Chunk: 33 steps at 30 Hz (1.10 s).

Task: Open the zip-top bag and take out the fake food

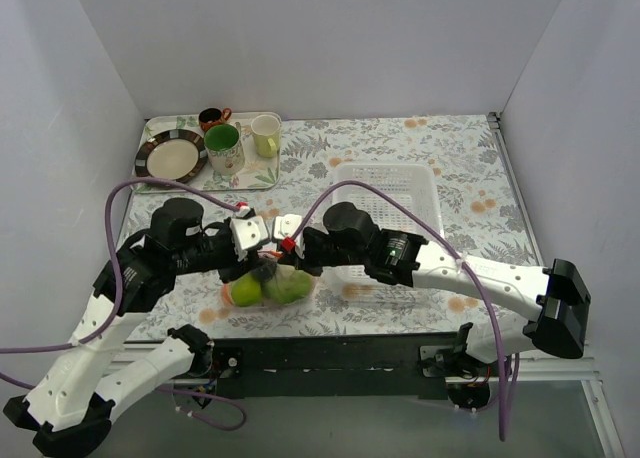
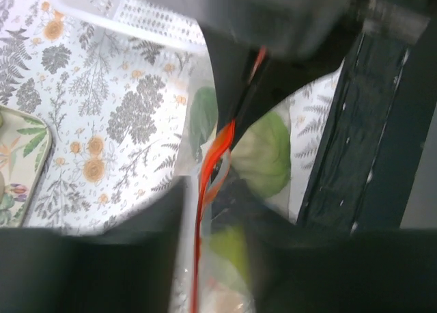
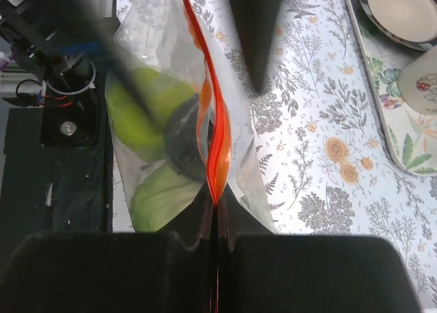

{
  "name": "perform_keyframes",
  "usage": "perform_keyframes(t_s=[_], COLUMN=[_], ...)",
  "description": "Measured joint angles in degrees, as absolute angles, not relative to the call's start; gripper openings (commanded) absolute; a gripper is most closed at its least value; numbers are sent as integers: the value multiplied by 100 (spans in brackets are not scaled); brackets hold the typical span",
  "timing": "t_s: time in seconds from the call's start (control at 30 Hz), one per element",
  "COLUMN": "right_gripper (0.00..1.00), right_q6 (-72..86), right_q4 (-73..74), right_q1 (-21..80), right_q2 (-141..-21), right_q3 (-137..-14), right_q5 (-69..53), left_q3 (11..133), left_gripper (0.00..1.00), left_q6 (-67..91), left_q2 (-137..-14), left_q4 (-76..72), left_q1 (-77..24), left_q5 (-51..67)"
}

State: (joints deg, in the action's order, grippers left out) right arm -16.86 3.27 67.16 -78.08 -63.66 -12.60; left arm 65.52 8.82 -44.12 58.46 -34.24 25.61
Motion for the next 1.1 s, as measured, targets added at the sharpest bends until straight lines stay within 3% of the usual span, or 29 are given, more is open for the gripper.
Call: perform_keyframes(t_s=[0.43,0.73,0.9,1.1], right_gripper=[1,1,1,1], right_q6=[-1369,-1061,-908,-707], right_q4=[370,379,521,471], right_q1=[5881,5330,4976,4674], right_q2=[-7258,-7120,-7137,-7155], right_q3=[-6318,-6311,-6466,-6711], right_q5=[-1433,-2644,-3291,-3872], left_q3=[7244,6635,6615,5913], left_gripper=[98,98,98,98], left_q6=[2296,2620,2436,2307], left_q2=[-4211,-3656,-3948,-3461], left_q4=[4112,3334,3076,3072], left_q1=[-3428,-3430,-3430,-3430], left_q5=[2084,1347,1409,1503])
